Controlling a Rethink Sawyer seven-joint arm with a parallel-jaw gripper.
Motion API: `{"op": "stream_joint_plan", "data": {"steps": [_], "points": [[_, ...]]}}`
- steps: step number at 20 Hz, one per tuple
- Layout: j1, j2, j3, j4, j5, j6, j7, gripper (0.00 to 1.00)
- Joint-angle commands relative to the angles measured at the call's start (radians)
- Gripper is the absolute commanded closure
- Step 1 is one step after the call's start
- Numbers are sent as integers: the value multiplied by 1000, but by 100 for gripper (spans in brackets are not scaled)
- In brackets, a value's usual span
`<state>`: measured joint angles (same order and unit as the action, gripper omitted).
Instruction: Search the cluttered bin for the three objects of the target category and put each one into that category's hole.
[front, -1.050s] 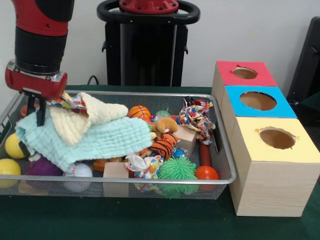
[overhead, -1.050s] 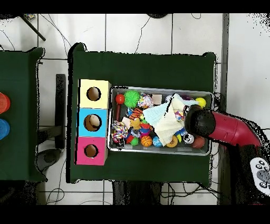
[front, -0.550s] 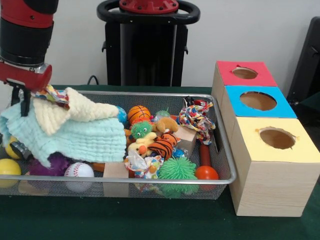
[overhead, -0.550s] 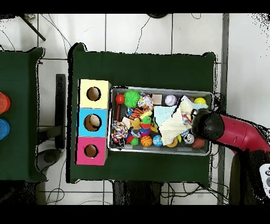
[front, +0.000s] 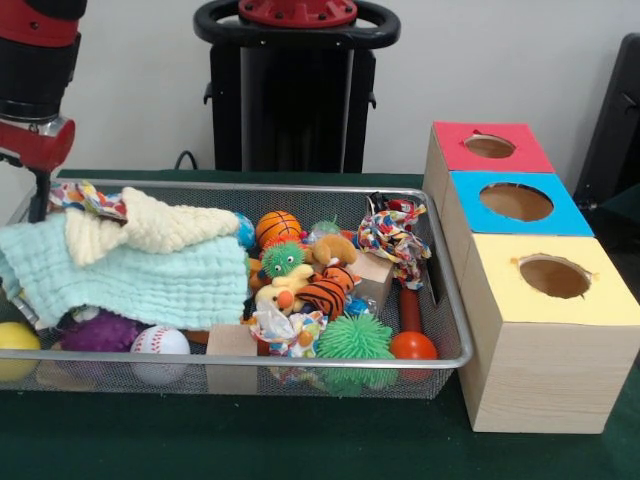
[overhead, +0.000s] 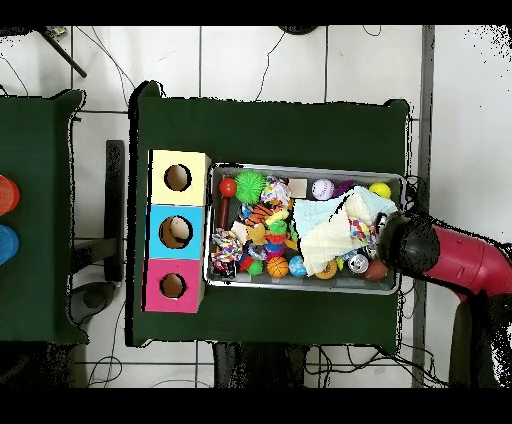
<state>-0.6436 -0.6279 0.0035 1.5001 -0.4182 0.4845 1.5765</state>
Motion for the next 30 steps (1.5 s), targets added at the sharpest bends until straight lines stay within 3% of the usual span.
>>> {"op": "stream_joint_plan", "data": {"steps": [1, 7, 12, 17, 25, 30], "points": [[-6, 9, 34, 18, -48, 65, -35, 0], [28, -21, 50, 62, -16, 82, -3, 0], [18, -73, 121, 121, 51, 160, -35, 0], [50, -141, 121, 137, 96, 257, -29, 0], [95, -171, 96, 142, 110, 272, 14, 0], [100, -148, 109, 141, 115, 233, 18, 0]]}}
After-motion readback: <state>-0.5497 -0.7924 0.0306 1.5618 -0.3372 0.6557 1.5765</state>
